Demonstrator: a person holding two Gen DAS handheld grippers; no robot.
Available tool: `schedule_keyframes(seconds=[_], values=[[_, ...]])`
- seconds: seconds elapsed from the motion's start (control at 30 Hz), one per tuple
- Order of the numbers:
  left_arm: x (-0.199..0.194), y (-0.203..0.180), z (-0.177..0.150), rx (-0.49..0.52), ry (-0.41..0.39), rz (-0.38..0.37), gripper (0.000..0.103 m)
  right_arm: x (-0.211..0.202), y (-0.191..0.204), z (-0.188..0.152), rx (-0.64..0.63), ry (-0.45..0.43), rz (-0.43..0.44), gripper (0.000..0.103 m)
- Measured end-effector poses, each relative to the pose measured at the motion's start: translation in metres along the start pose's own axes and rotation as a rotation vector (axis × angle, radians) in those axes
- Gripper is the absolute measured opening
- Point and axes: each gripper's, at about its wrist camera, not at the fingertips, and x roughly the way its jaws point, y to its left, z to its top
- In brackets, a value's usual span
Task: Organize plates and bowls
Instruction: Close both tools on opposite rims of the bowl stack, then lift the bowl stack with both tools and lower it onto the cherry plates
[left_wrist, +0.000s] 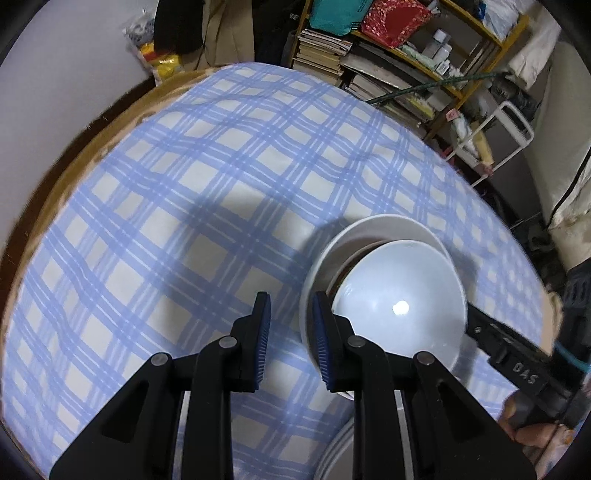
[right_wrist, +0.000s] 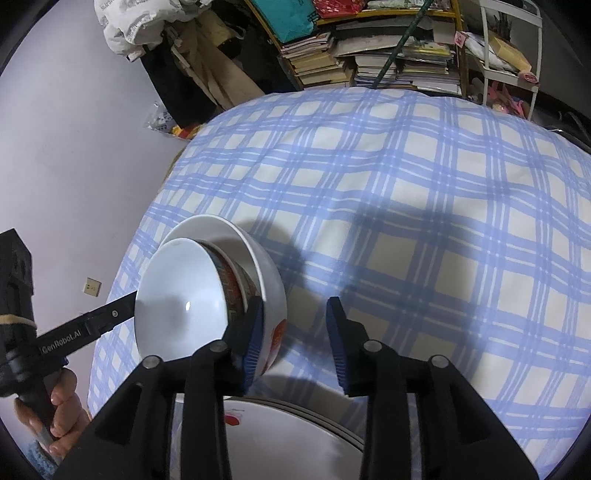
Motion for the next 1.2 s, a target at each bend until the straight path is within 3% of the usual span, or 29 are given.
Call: schedule_keyframes(seconds=[0.47,0.57,0.63,0.7,1.2], values=[[0.007,-0.009,0.000,0.031,0.005,0.076,0.022,0.000,0.007,0.000,0.003,0.016,-0.077,0.040],[0.007,-0.012,0.001,0.039,0.005,0.087,0.022,0.002,0.007,0.003,0.007,0.034,-0.064,0.031],[0.007,-0.015,0.001,0.047,0.005,0.096,0.021,0.004,0.012,0.005,-0.002,0.054,-0.052,0.016],[0.007,-0.015,0.001,0.052,0.008,0.098,0.021,0.006,0.017,0.007,-0.013,0.071,-0.046,0.009],[0.013,-0.012,0.005,0.027,0.036,0.082,0.021,0.012,0.018,0.012,-0.014,0.126,-0.044,0.010]])
